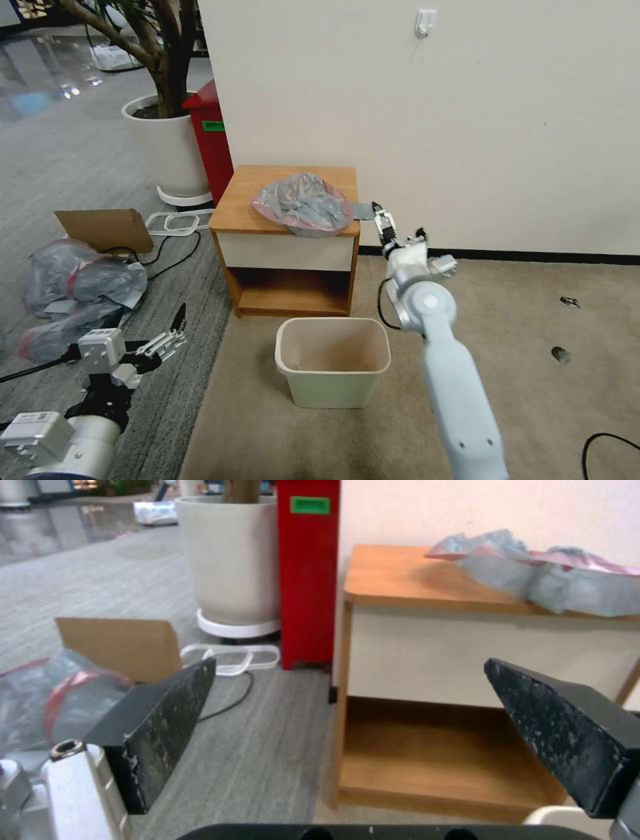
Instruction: Pick up the garbage bag from the table and place it over the trash can.
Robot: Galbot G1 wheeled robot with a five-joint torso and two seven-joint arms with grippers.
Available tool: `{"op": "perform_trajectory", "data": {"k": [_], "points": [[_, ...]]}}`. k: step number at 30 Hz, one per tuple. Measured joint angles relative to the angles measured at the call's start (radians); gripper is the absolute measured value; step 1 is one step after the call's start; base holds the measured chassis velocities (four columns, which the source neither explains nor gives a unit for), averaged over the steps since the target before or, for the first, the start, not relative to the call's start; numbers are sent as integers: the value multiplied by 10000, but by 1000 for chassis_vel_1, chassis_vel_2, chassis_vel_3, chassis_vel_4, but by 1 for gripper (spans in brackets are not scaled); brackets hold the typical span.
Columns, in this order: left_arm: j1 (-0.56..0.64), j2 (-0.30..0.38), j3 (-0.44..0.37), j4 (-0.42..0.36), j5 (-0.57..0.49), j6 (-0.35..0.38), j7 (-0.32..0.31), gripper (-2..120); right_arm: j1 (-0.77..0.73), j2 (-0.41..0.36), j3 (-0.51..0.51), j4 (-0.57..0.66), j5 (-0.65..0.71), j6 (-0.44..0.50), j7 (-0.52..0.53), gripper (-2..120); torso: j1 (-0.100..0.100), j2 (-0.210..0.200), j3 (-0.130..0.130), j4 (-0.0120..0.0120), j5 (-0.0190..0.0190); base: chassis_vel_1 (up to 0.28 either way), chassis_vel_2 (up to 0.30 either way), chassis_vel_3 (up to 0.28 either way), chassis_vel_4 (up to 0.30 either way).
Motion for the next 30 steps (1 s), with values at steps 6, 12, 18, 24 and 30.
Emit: {"op": "perform_trajectory", "data": {"k": [6, 12, 18, 24, 30], "points": [[40, -33, -92, 1, -39, -2, 6, 100, 201, -1, 58, -385, -197, 105, -118, 97, 0, 0, 0, -2, 0, 0, 0, 0, 0], [97, -60, -57, 6, -28, -41, 44, 100, 256, 0, 244, -439, -195, 179, -134, 73, 0, 0, -1, -3, 0, 0, 0, 0, 0], [94, -56, 41, 8, 12, -32, 53, 100, 313, 2, 244, -426, -104, 180, -296, 55, 0, 0, -1, -3, 0, 0, 0, 0, 0], [88, -46, 100, 9, 63, 20, 67, 100, 403, 48, 230, -379, 89, 155, -352, 30, 0, 0, -1, -1, 0, 0, 0, 0, 0], [76, -66, 126, 9, 76, 41, 68, 100, 399, 33, 174, -335, 101, 138, -330, 13, 0, 0, -2, -2, 0, 0, 0, 0, 0]]}}
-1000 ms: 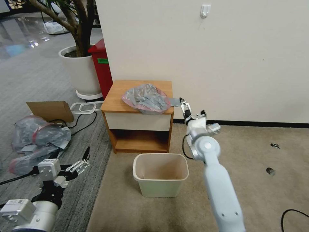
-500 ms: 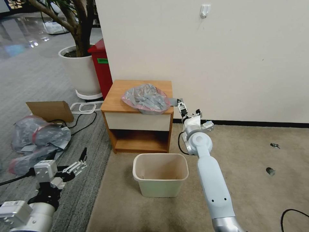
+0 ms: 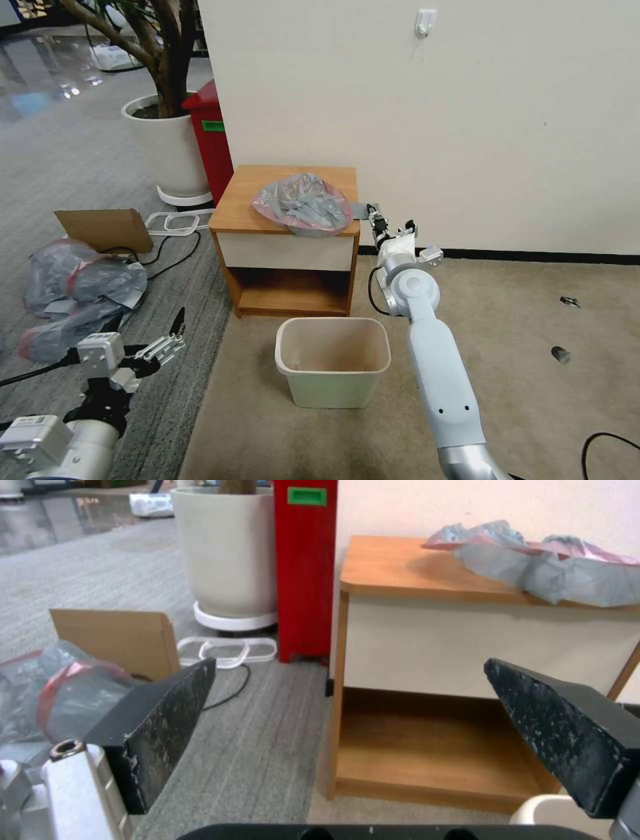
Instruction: Pick up the garbage bag from the table and place it over the trash can.
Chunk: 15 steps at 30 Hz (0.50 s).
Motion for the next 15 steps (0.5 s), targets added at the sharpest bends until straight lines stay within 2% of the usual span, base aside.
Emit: {"op": "perform_trajectory", "data": {"k": [3, 8, 10, 12, 15], "points": [[0, -8, 1, 0, 6, 12, 0, 100, -69, -6, -54, 83, 0, -1, 70, 0, 0, 0, 0, 0, 0, 0, 0, 0, 0], [4, -8, -1, 0, 14, 16, 0, 100, -291, -83, -256, 662, 163, 6, 521, 0, 0, 0, 1, 2, 1, 0, 0, 0, 0], [2, -23, -2, 0, 16, 63, -1, 100, -721, -377, -533, 1738, 515, 46, 1200, 0, 0, 0, 0, 0, 0, 0, 0, 0, 0], [0, -28, -1, 0, 17, 85, -1, 100, -870, -479, -629, 2057, 626, 59, 1404, 0, 0, 0, 0, -1, -1, 0, 0, 0, 0], [-4, -38, 0, 1, 19, 123, -2, 100, -1647, -888, -1035, 3218, 851, 89, 1961, 0, 0, 0, 0, 0, 0, 0, 0, 0, 0]]}}
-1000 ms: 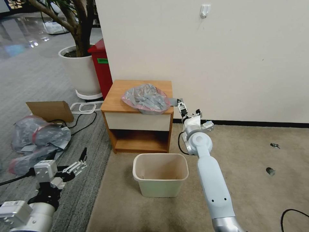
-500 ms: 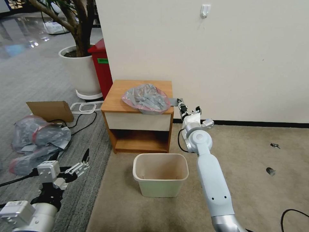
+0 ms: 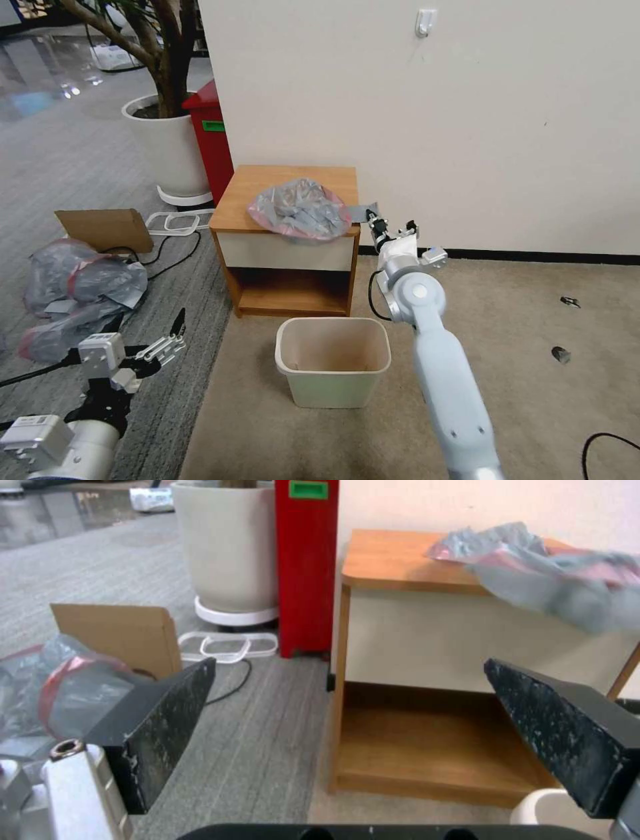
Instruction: Pick up the garbage bag from the table and place it over the trash can.
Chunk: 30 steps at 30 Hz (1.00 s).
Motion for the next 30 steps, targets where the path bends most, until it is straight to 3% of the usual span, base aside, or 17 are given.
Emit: {"op": "perform_trajectory", "data": {"k": [4, 7, 9, 12, 19, 30], "points": [[0, -2, 2, 0, 2, 4, -5, 100, -786, -349, -301, 986, 304, 77, 431, 0, -1, 0, 0, -2, 0, 0, 0, 0, 0], [-17, 0, 31, 0, 49, 81, -3, 100, -1861, -711, -668, 2648, 879, 183, 1200, 0, -1, 0, -1, 0, 0, 0, 0, 0, 0], [-18, 0, 31, 0, 52, 82, -4, 100, -1919, -725, -687, 2724, 884, 185, 1238, 0, -1, 0, 0, 1, 0, 0, 0, 0, 0], [-26, 0, 42, 0, 123, 90, -5, 100, -3275, -918, -1111, 3809, 766, 95, 1804, 0, -1, 0, -1, 1, 0, 0, 0, 0, 0], [-68, 4, 105, 0, 218, 92, 3, 100, -5466, -1027, -1917, 3891, -992, -64, 1956, 0, -1, 0, 0, -2, -1, 0, 0, 0, 0], [-62, 9, 116, 0, 277, 38, 28, 100, -5223, -882, -1694, 3670, -1040, 197, 1850, 0, -1, 0, 0, 1, -1, 0, 0, 0, 0]]}}
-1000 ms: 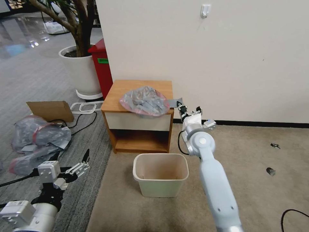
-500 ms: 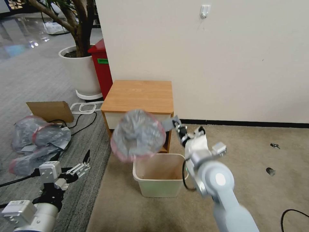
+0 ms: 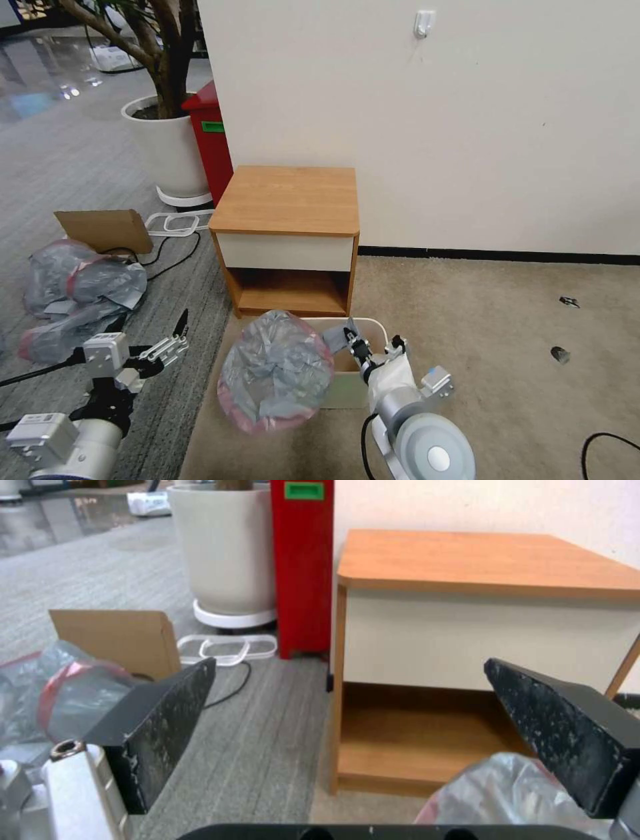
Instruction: Pick up the garbage bag from the table and place it over the trash can.
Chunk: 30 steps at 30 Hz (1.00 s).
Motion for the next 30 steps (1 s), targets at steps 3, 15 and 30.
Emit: {"op": "perform_trajectory", "data": {"k": [3, 15, 30], "points": [[4, 0, 3, 0, 6, -11, 8, 100, 5, 16, 180, -4, 15, 11, -3, 0, 1, 1, 0, 0, 0, 0, 0, 0, 0], [-83, -74, 172, 0, 29, 4, 18, 100, -465, -93, 408, 243, -124, -122, 134, 30, 0, 1, 1, -1, 1, 0, 0, 0, 0], [-183, -105, 264, 0, 145, 8, 47, 100, -484, -291, 401, 521, -345, -140, 534, 82, 0, 0, 1, -1, 0, 0, 0, 0, 0]]}}
